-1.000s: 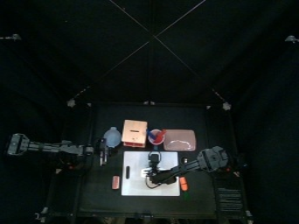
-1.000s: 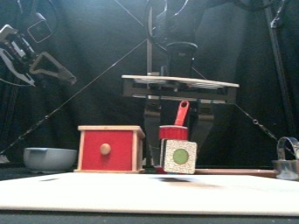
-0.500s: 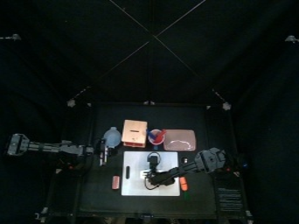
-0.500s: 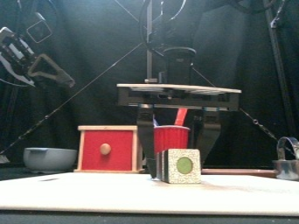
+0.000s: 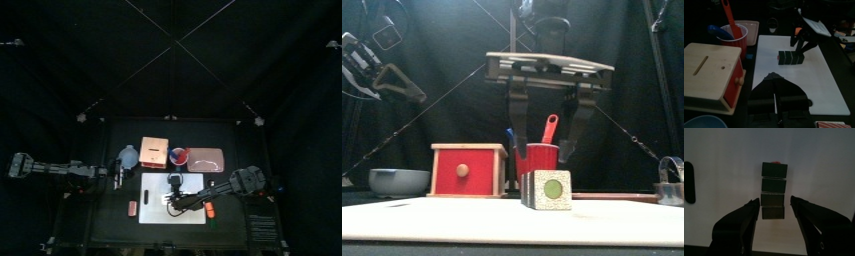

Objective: Place sushi on board then cut the sushi with the knife then place the pieces on the plate
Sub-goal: Pick knife at handle with right hand

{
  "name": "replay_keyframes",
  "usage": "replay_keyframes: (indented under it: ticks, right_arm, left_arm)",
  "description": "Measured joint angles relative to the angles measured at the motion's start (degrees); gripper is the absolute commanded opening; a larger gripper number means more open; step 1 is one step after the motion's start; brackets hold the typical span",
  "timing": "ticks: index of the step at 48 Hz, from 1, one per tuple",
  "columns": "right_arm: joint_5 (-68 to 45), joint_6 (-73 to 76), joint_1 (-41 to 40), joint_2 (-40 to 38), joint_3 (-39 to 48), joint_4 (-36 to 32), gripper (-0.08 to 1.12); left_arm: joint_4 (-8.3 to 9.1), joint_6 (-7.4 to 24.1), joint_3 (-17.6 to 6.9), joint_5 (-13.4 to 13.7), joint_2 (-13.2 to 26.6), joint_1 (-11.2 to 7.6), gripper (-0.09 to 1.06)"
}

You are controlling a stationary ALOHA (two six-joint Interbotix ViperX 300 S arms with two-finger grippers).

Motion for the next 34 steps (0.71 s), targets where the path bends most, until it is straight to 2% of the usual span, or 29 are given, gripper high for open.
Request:
replay_keyframes:
  ticks: [16, 34]
  right_arm:
    - [1.41, -21.45, -2.72, -9.67, 0.09, 1.76, 0.85]
    - [1.67, -44.03, -14.94, -18.81, 0.09, 4.83, 0.85]
  left_arm:
    - [-0.18, -0.09, -0.09, -0.09, 0.0, 0.0, -0.02]
    - [-0.18, -0.18, -0.53, 0.0, 0.09, 0.79, -0.02]
